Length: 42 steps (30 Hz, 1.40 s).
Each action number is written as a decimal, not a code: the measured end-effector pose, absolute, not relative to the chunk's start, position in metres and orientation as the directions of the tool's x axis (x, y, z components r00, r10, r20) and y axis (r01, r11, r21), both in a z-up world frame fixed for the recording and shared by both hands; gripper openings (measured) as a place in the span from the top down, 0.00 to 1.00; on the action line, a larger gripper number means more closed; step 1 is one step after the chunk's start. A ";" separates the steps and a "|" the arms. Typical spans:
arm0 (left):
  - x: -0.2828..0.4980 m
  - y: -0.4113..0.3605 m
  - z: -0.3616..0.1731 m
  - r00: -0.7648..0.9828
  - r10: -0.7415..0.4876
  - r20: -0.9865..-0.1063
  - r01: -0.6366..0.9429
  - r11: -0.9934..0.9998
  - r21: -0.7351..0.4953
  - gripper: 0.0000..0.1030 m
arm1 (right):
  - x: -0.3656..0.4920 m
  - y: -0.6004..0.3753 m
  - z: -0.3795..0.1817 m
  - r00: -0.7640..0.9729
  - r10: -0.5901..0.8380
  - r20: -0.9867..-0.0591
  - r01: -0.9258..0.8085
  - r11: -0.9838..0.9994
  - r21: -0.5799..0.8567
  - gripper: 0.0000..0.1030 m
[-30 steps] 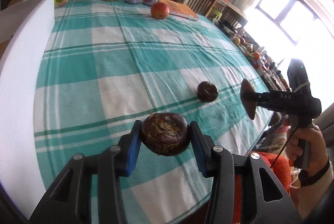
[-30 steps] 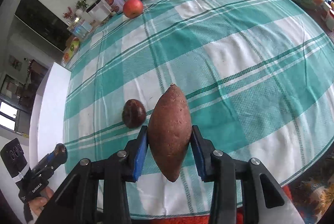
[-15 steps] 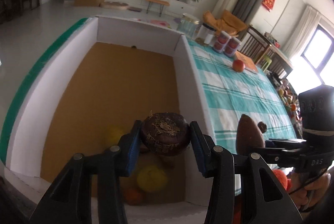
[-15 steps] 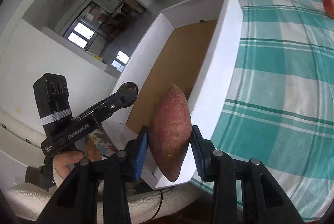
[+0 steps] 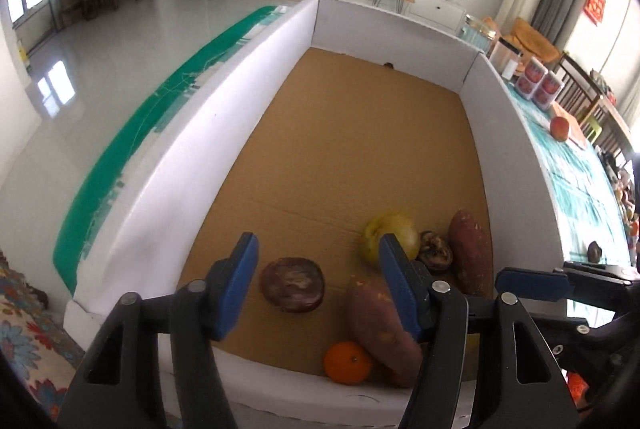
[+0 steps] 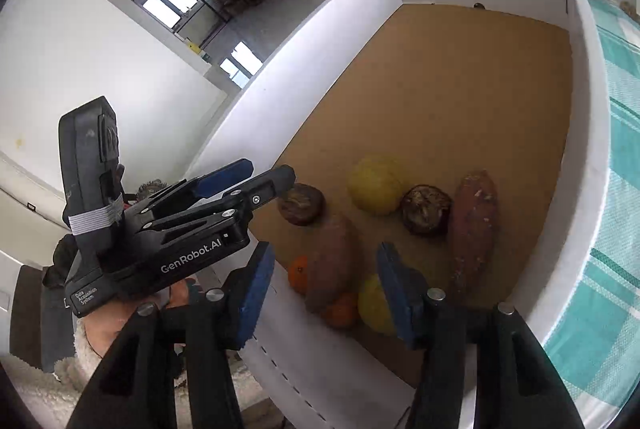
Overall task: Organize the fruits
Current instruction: 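Withdraw both tools from the box back over the table, then move the left tool toward the last dark mangosteen on the cloth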
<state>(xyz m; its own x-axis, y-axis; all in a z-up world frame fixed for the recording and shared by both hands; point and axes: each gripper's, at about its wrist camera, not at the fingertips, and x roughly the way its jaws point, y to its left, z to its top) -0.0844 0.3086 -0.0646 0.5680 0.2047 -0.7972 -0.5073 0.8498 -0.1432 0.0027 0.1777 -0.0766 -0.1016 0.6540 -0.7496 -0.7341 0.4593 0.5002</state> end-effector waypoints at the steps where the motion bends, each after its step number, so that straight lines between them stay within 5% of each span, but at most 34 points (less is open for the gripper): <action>1: -0.081 0.303 -0.060 0.583 0.209 -0.785 -0.499 0.855 -0.143 0.33 | 0.004 0.166 -0.070 -0.070 0.667 -0.742 -0.741 0.463 0.486 0.46; 6: -0.065 0.257 -0.029 0.700 0.112 -0.706 -0.355 0.912 -0.207 0.25 | 0.012 0.073 -0.049 0.223 0.694 -0.685 -0.766 0.559 0.317 0.26; 17: 0.004 0.045 -0.025 0.667 -0.334 -0.666 0.201 0.941 -0.271 0.19 | 0.067 -0.155 -0.065 0.692 0.278 -0.666 -0.307 0.949 0.077 0.25; 23: 0.047 -0.017 -0.071 0.635 -0.247 -0.732 0.191 0.968 -0.160 0.19 | 0.076 -0.236 -0.077 0.753 0.069 -0.655 -0.124 0.991 -0.038 0.22; 27: 0.075 -0.023 -0.104 0.629 -0.138 -0.765 0.138 0.988 -0.065 0.19 | 0.082 -0.283 -0.084 0.737 0.142 -0.660 -0.048 0.986 0.159 0.22; 34: 0.103 -0.033 -0.139 0.607 -0.057 -0.792 0.116 0.993 0.018 0.17 | 0.081 -0.316 -0.086 0.767 0.032 -0.641 0.060 0.991 0.121 0.21; 42: 0.106 -0.033 -0.141 0.611 -0.062 -0.789 0.106 0.994 0.004 0.12 | 0.087 -0.341 -0.103 0.726 0.094 -0.681 0.099 0.966 0.239 0.20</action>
<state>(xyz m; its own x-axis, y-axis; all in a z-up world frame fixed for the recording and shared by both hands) 0.1056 -0.0328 -0.1407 0.6112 -0.0618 -0.7891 0.1063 0.9943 0.0045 0.0871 -0.3408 -0.1030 0.7260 0.0938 -0.6813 0.0992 0.9660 0.2388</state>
